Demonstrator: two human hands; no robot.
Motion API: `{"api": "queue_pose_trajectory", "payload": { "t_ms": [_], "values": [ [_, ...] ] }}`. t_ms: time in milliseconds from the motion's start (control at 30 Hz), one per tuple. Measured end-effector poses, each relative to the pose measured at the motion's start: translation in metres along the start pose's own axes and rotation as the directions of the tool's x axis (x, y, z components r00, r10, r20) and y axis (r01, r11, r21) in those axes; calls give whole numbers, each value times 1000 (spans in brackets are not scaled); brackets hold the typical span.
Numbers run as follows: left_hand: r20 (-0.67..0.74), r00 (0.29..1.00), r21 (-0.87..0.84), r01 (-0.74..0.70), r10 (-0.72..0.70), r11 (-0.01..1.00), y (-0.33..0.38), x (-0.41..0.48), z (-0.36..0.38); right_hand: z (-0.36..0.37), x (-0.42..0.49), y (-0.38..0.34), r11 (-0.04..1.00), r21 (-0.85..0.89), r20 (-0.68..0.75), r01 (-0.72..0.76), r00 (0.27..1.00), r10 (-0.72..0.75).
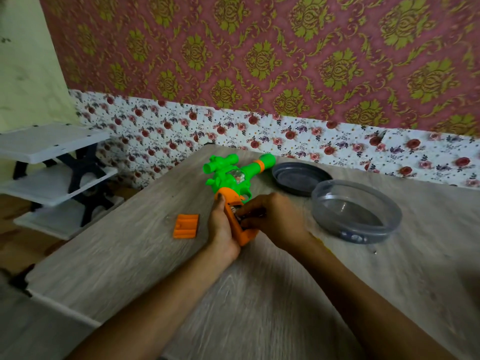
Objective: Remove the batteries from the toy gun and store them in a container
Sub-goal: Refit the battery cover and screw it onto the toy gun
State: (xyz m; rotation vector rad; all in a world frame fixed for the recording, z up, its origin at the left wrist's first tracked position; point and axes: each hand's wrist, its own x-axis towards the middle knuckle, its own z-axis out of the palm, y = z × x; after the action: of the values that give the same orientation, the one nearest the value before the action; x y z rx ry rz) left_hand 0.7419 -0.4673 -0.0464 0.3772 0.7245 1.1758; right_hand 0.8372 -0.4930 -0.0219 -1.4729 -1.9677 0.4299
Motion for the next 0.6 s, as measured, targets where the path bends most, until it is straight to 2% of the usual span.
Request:
{"api": "queue_pose_trajectory", "payload": {
  "t_ms": [133,267,333,500,567,600],
  "values": [
    [-8,1000,2,-7,7,1000,-1,-2,0,-1,5,3,1000,-1,31,23,999,-23],
    [-14,1000,41,-19,19,999,-4,-4,1,14,11,6,996,-78,-187,44,981,-58],
    [-12,999,19,-33,33,999,-3,-4,0,22,14,5,996,-76,-242,40,969,-57],
    [-27,999,-35,-32,31,999,1,-3,0,1,14,2,997,-46,-114,62,991,-67],
    [-65,997,-44,-39,36,998,0,0,0,-28,11,9,988,-155,-118,24,992,-43],
    [-84,996,-42,-43,39,998,-1,1,1,-47,9,17,966,-254,-115,-42,993,13]
  ]
}}
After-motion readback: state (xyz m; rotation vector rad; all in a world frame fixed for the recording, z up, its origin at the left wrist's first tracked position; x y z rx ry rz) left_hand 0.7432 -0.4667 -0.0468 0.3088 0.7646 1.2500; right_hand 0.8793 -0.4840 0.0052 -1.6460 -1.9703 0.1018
